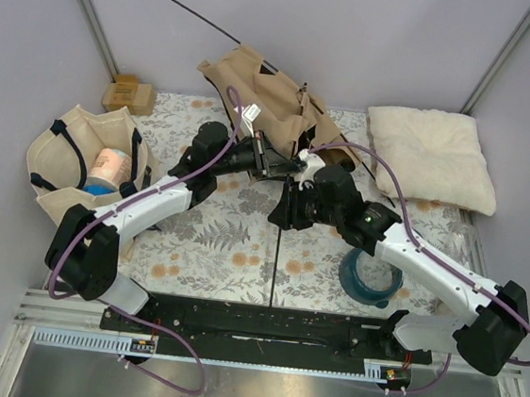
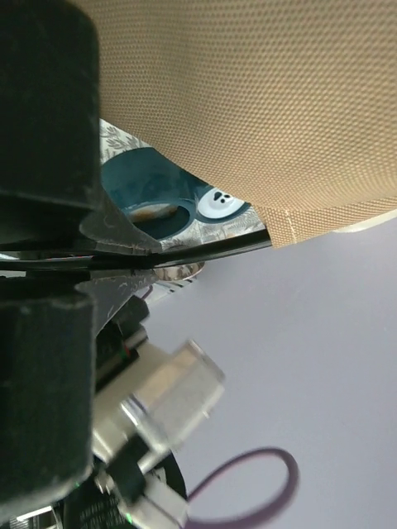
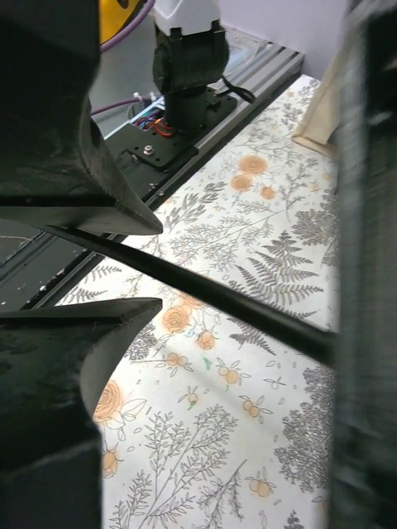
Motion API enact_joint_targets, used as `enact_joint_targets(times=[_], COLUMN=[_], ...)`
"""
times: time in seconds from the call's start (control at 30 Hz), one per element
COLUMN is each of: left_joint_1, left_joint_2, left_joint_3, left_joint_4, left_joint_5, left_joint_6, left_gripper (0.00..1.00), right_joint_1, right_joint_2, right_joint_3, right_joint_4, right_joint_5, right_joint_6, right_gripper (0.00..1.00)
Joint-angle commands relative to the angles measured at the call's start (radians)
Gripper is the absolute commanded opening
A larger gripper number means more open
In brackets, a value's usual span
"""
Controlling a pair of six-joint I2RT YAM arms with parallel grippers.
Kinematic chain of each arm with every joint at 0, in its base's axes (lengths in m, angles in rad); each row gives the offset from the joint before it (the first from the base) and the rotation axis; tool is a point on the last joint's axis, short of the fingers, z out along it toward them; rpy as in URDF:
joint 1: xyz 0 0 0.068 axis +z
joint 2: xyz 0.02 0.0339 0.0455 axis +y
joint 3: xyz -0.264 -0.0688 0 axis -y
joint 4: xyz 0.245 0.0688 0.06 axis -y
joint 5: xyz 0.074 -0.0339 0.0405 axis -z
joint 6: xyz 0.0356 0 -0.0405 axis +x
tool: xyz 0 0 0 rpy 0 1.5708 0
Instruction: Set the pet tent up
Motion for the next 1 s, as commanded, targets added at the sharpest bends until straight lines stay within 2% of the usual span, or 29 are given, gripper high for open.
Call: enact_joint_targets(times=[0.0, 0.13, 0.3, 0.43, 0.53, 0.63, 0.67, 0.73, 0.77, 0.83, 0.9, 0.97], left_joint_1=[0.004, 0.000, -0.001, 0.000, -0.001, -0.001, -0.001, -0.001, 0.000, 0.000, -0.001, 0.005], left_joint_2=[-0.010, 0.010, 0.036, 0.042, 0.049, 0.050, 0.052, 0.053, 0.053, 0.053, 0.068, 0.092], left_joint_3=[0.077, 0.106, 0.132, 0.132, 0.129, 0.124, 0.124, 0.126, 0.130, 0.138, 0.155, 0.182], left_joint_4=[0.196, 0.217, 0.207, 0.210, 0.210, 0.213, 0.216, 0.217, 0.216, 0.204, 0.210, 0.210], left_joint_5=[-0.107, -0.118, -0.118, -0.124, -0.126, -0.130, -0.121, -0.110, -0.096, -0.067, 0.041, 0.168], left_joint_6=[-0.034, -0.042, -0.033, -0.030, -0.031, -0.031, -0.030, -0.027, -0.022, -0.005, 0.019, 0.047], left_gripper=[0.00, 0.00, 0.00, 0.00, 0.00, 0.00, 0.00, 0.00, 0.07, 0.30, 0.54, 0.63], right_joint_1=[-0.004, -0.006, -0.006, -0.006, -0.006, -0.005, -0.006, -0.007, -0.006, -0.005, -0.006, -0.009], right_joint_2=[-0.065, -0.097, -0.204, -0.258, -0.266, -0.258, -0.258, -0.258, -0.261, -0.273, -0.275, -0.272], right_joint_3=[-0.083, -0.146, -0.216, -0.270, -0.295, -0.298, -0.298, -0.284, -0.276, -0.255, -0.233, -0.213], right_joint_4=[0.039, 0.040, 0.013, 0.007, 0.017, 0.019, 0.017, 0.019, 0.019, 0.016, 0.017, 0.017], right_joint_5=[-0.057, -0.139, -0.208, -0.273, -0.296, -0.305, -0.296, -0.279, -0.256, -0.218, -0.181, -0.157], right_joint_6=[-0.046, -0.048, -0.034, -0.018, 0.001, 0.014, 0.017, 0.020, 0.021, 0.018, 0.018, 0.014], right_gripper=[0.44, 0.41, 0.47, 0.47, 0.34, 0.03, 0.00, 0.00, 0.00, 0.00, 0.00, 0.00])
